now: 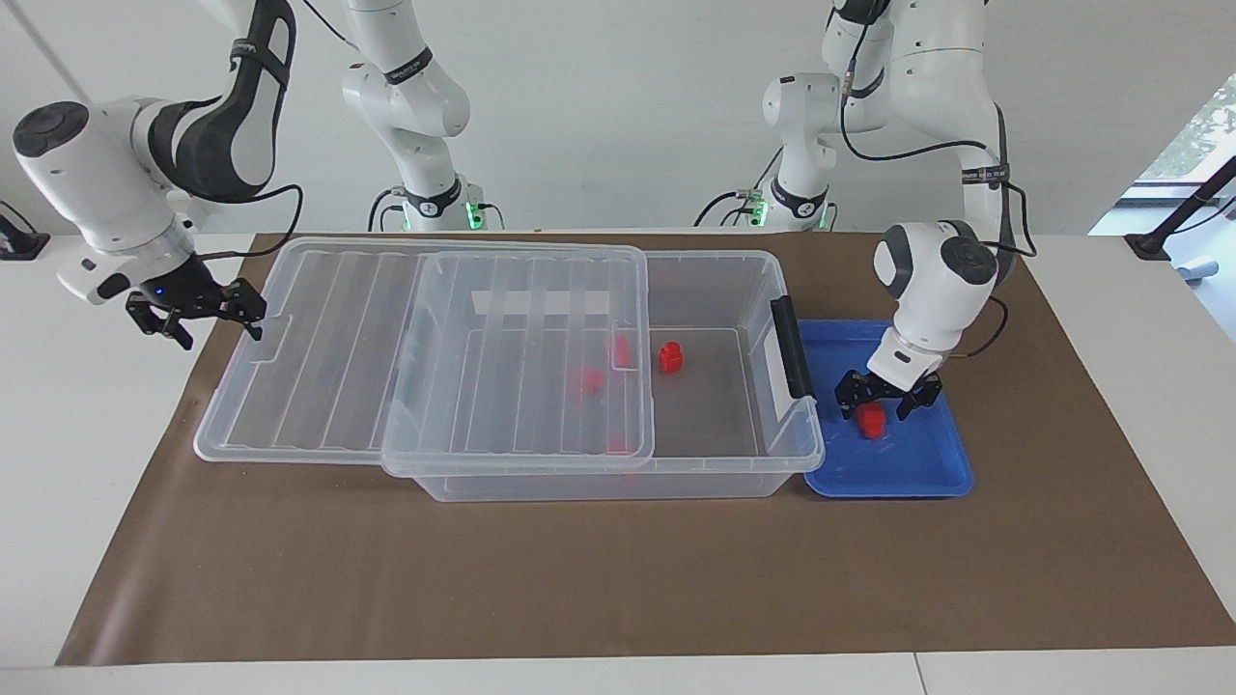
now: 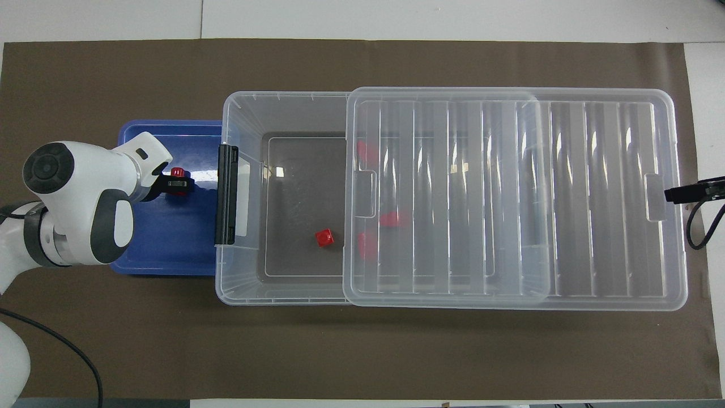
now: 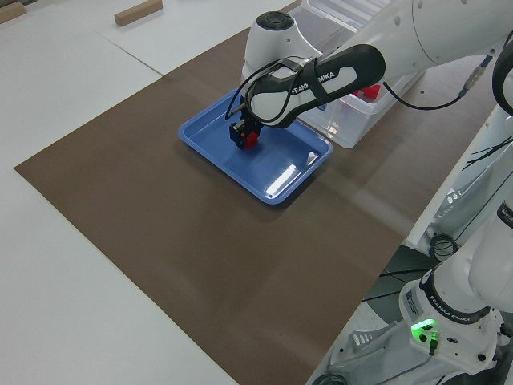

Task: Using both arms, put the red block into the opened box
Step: 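Lift the red cube out of the blue tray with the left gripper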

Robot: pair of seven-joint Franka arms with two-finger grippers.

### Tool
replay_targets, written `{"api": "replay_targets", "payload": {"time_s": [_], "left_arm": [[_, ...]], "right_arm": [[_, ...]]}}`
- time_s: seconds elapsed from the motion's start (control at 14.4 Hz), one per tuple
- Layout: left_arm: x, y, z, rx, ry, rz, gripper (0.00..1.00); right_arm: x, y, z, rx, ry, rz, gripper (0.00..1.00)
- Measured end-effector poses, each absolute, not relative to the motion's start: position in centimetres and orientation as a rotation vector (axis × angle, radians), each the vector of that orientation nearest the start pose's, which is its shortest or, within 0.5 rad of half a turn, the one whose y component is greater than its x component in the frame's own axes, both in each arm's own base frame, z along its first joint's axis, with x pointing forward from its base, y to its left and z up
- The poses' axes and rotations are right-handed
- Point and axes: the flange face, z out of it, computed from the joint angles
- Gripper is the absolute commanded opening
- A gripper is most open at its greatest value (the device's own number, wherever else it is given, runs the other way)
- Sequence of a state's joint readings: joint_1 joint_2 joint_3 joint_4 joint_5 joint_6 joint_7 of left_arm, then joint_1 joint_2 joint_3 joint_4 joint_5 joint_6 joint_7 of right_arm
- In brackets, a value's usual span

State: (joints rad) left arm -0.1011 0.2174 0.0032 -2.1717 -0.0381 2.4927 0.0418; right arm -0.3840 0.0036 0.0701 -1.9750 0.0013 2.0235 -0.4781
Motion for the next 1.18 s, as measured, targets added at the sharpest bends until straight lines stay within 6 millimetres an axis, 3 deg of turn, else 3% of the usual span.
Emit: {"api": "replay_targets", "payload": {"time_s": [0.21, 0.42, 0.55, 0.76, 0.97, 1.11, 1.18], "left_arm": [[56.5, -5.6, 30.4, -3.160, 0.176, -0.153, 0.00], [56.4, -5.6, 32.1, -3.161, 0.177, -0.159, 0.00], [56.5, -5.6, 35.5, -3.163, 0.179, -0.156, 0.00], [56.3, -5.7, 41.8, -3.166, 0.187, -0.158, 0.00], [55.5, -6.3, 47.9, -3.167, 0.212, -0.185, 0.00], [54.8, -8.8, 50.9, -3.167, 0.274, -0.187, 0.00], [54.4, -11.0, 51.9, -3.173, 0.272, -0.187, 0.00]], "right_arm": [[54.4, -14.9, 50.1, -3.134, -0.281, -0.027, 1.00], [55.3, -9.4, 55.1, -3.132, -0.213, 0.009, 1.00], [55.2, -6.4, 58.4, -3.134, -0.179, 0.022, 1.00], [54.3, -5.0, 61.4, -3.137, -0.129, 0.037, 1.00], [53.6, -4.3, 61.8, -3.136, -0.079, 0.080, 1.00], [53.6, -4.0, 61.9, -3.137, -0.061, 0.083, 1.00], [53.6, -3.6, 61.9, -3.138, -0.045, 0.085, 1.00]]}}
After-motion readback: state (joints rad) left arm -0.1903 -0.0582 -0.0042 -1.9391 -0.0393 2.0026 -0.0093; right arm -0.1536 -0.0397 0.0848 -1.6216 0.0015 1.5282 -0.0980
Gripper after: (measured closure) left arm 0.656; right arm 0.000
